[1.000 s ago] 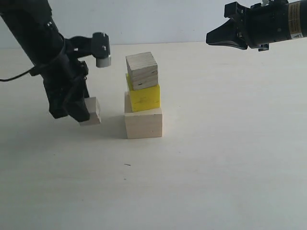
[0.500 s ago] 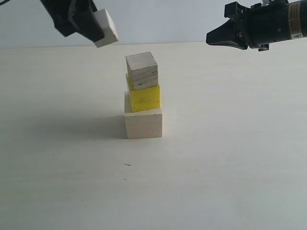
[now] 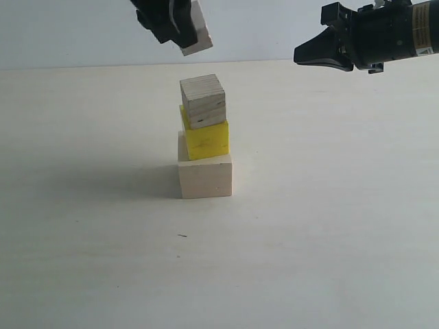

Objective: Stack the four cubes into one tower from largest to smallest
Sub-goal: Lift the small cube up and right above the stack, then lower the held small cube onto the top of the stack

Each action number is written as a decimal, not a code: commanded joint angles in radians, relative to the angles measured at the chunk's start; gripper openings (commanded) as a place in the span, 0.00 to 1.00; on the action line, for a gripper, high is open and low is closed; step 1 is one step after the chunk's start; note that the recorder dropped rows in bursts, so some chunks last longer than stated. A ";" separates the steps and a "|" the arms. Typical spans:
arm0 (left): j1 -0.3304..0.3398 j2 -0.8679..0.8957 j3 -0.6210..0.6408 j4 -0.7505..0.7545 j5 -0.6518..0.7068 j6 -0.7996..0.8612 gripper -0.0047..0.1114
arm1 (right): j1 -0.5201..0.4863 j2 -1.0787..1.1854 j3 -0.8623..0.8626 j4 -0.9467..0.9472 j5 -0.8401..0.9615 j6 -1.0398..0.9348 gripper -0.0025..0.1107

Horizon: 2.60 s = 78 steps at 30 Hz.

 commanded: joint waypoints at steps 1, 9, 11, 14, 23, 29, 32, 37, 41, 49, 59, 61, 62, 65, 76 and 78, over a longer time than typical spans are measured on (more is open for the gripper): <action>-0.004 -0.003 -0.011 -0.079 0.001 -0.015 0.04 | -0.004 0.000 -0.002 0.004 -0.005 -0.011 0.02; -0.006 0.020 -0.011 -0.097 0.001 -0.014 0.04 | -0.004 0.000 -0.002 0.004 -0.005 -0.011 0.02; -0.006 0.027 -0.011 -0.094 0.001 -0.014 0.04 | -0.004 0.000 -0.002 0.004 -0.008 -0.011 0.02; -0.006 0.040 -0.011 -0.095 0.001 -0.014 0.04 | -0.004 0.000 -0.002 0.004 -0.009 -0.011 0.02; -0.006 0.050 -0.009 -0.088 0.001 -0.065 0.04 | -0.004 0.000 -0.002 0.004 -0.012 -0.011 0.02; -0.006 0.050 -0.008 -0.087 0.001 -0.119 0.04 | -0.004 0.000 -0.002 0.004 -0.012 -0.011 0.02; -0.006 0.044 -0.006 -0.087 0.001 -0.145 0.04 | -0.004 0.000 -0.002 0.004 -0.009 -0.011 0.02; -0.006 0.029 0.013 -0.087 0.001 -0.193 0.04 | -0.004 0.000 -0.002 0.004 -0.009 -0.011 0.02; -0.006 0.014 0.050 -0.089 0.001 -0.305 0.04 | -0.004 0.000 -0.002 0.004 -0.011 -0.011 0.02; -0.006 -0.025 0.045 -0.164 0.001 -0.656 0.04 | -0.004 0.000 -0.002 0.004 -0.005 -0.011 0.02; -0.006 -0.027 0.023 -0.081 0.001 -1.127 0.04 | -0.004 0.000 -0.002 0.004 -0.013 -0.011 0.02; -0.006 -0.027 0.023 -0.094 0.001 -1.169 0.04 | -0.004 0.000 -0.002 0.004 -0.015 -0.011 0.02; -0.007 -0.027 0.023 -0.107 0.001 -1.180 0.04 | -0.004 0.000 -0.002 0.004 -0.015 -0.011 0.02; -0.017 -0.027 0.023 -0.135 0.001 -1.222 0.04 | -0.004 0.000 -0.002 0.004 -0.015 -0.011 0.02; -0.045 -0.018 0.019 -0.043 0.001 -1.371 0.04 | -0.004 0.000 -0.002 0.004 -0.025 -0.011 0.02; -0.043 -0.014 -0.001 -0.042 0.001 -1.380 0.04 | -0.004 0.000 -0.002 0.004 -0.025 -0.011 0.02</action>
